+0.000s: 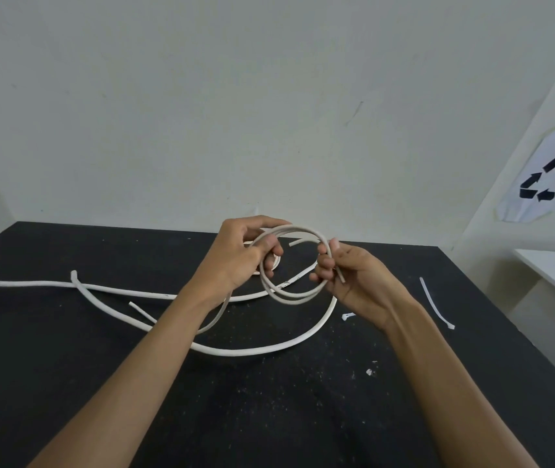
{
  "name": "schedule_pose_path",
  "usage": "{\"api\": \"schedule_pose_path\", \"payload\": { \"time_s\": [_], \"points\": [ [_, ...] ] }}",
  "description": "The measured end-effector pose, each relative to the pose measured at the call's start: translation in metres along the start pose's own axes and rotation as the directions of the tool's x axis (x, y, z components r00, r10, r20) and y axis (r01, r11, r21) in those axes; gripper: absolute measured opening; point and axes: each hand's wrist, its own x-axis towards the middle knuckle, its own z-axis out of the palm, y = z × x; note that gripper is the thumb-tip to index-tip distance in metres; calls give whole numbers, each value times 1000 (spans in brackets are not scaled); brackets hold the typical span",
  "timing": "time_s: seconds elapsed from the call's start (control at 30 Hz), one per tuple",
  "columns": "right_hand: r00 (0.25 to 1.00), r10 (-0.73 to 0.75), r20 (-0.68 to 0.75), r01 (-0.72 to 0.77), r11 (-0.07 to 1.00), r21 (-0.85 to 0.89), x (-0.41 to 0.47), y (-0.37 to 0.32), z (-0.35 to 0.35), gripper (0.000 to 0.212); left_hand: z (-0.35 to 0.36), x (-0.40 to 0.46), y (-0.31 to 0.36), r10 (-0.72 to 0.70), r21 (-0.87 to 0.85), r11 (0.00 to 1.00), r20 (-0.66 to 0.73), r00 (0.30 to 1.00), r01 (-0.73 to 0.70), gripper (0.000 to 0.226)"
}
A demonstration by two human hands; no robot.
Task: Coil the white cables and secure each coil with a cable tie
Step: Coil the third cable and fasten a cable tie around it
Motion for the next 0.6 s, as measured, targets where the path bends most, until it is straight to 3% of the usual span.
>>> {"api": "schedule_pose_path", "payload": {
  "time_s": [0.27, 0.47, 0.6],
  "points": [
    [988, 76, 133, -45, 974, -223, -2, -6, -2, 35, 2, 2, -12, 90, 286, 957, -103, 991, -57, 40],
    [1000, -11, -25, 13, 998, 57, 8, 2, 9, 27, 14, 0, -5, 114, 273, 959, -126, 985, -76, 30],
    [981, -72, -181, 131, 930, 343, 12, -6, -8, 27, -1, 6, -10, 56, 251, 968, -208, 977, -2, 13]
  ]
}}
